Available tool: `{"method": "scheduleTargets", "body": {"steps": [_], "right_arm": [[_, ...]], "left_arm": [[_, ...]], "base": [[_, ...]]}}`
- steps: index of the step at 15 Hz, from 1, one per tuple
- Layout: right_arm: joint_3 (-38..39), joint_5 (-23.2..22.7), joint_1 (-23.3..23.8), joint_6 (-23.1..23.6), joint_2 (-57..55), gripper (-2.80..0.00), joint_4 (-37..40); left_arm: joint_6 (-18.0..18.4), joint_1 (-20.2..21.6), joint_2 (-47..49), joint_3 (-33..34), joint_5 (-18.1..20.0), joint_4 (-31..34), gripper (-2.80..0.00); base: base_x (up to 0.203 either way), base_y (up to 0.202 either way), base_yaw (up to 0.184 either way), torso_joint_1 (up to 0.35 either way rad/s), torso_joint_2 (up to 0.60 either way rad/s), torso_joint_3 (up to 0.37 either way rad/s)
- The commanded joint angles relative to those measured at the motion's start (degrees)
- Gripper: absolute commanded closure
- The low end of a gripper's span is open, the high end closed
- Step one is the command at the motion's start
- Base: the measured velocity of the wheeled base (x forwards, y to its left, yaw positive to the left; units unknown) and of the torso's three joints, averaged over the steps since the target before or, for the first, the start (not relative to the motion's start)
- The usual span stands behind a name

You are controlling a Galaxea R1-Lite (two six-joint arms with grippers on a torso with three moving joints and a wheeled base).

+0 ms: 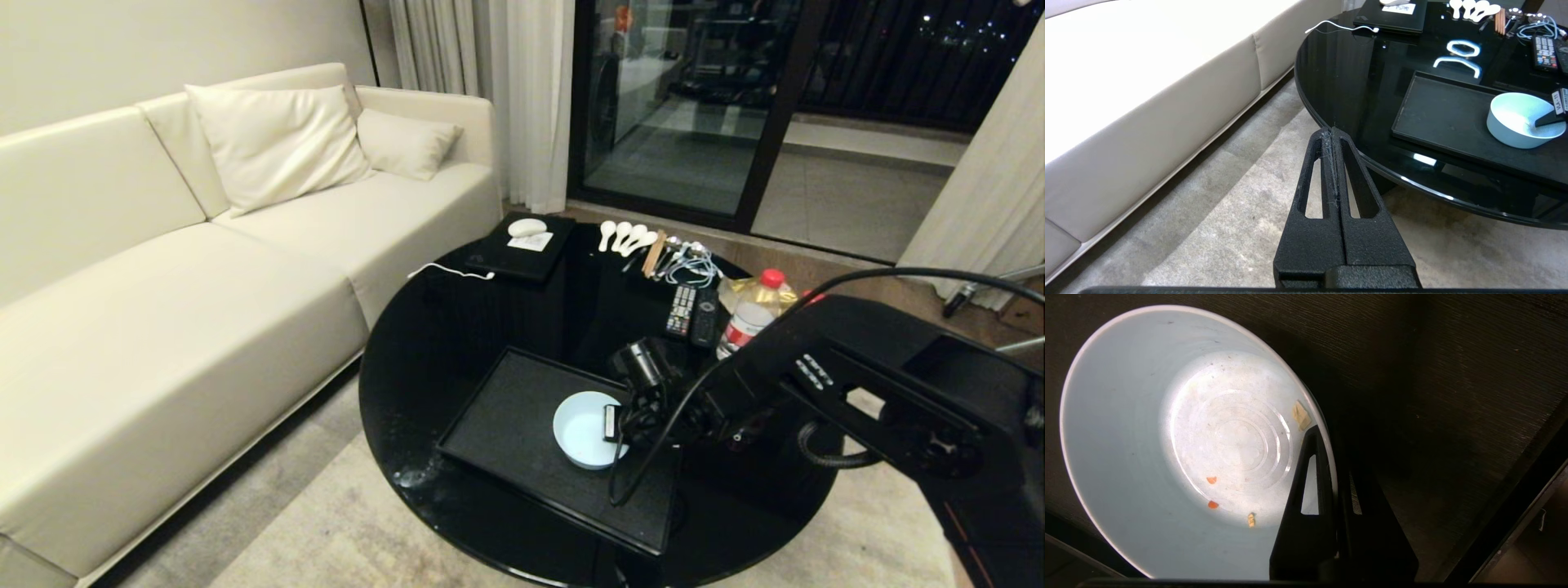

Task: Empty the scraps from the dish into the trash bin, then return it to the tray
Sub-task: Put the bowl back to the table

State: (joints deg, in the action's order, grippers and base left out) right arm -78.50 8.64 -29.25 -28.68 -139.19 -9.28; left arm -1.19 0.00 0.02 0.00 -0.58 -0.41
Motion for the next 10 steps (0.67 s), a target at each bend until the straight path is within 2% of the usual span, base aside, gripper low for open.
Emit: {"method": "scheduleTargets", "body": {"steps": [1, 4, 5, 10], "right_arm": [[0.01, 0.12, -0.02, -0.06, -0.03, 0.00, -0.04], [0.01, 0.32, -0.02, -0.06, -0.03, 0.00, -0.04], [0.01, 0.32, -0.02, -0.06, -0.03, -2.80, -0.04], [0.01, 1.91, -0.02, -0.06, 0.32, -2.80, -0.56]], "left_arm": [[-0.04, 0.00, -0.02, 0.00, -0.03, -0.02, 0.00], [-0.04, 0.00, -0.02, 0.00, -0.03, -0.02, 0.00], [-0.04, 0.00, -0.02, 0.00, -0.03, -0.02, 0.00], [-0.04, 0.00, -0.02, 0.00, -0.03, -0.02, 0.00]], "base": [[0.000, 0.000, 0.000, 0.000, 0.00, 0.000], [0.000, 0.000, 0.000, 0.000, 0.00, 0.000], [0.000, 0.000, 0.000, 0.000, 0.00, 0.000], [0.000, 0.000, 0.000, 0.000, 0.00, 0.000]]}}
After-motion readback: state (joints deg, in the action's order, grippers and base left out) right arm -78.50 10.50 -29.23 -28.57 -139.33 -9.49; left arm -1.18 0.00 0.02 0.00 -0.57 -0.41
